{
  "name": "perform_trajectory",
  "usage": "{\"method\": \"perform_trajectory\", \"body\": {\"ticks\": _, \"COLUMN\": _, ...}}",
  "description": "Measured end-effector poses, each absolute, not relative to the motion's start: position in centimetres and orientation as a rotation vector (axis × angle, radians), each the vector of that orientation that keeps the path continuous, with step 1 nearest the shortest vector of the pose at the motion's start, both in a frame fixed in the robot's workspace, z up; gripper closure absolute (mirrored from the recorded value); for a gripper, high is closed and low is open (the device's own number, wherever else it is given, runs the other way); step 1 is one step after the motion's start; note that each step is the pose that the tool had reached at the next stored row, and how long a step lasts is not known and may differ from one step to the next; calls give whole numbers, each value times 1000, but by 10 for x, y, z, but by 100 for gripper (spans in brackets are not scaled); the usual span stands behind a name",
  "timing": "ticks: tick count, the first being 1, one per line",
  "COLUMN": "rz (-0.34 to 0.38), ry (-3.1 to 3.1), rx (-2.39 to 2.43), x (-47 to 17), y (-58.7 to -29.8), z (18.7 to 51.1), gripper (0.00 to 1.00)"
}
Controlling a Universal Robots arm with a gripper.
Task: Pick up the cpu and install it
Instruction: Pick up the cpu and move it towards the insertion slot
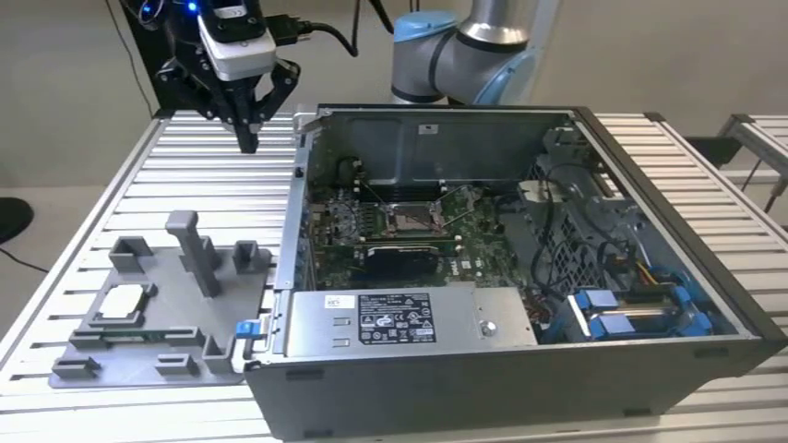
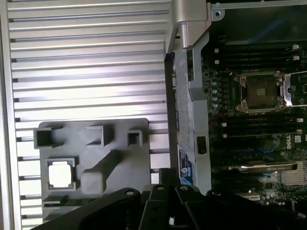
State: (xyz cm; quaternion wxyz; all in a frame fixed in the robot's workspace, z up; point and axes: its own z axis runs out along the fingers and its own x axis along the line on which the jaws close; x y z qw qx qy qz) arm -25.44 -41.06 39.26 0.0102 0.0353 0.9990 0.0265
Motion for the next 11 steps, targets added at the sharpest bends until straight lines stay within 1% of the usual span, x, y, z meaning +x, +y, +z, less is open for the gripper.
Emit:
{"method": "perform_trajectory", "body": {"ticks": 6, "rz": 85, "ry": 3118, "rx": 111, "x": -264, "y": -422, "z": 393, "gripper": 100}}
{"method": "perform_trajectory", "body": {"ticks": 11, "rz": 87, "ry": 3118, "rx": 111, "x": -276, "y": -425, "z": 392, "gripper": 100}}
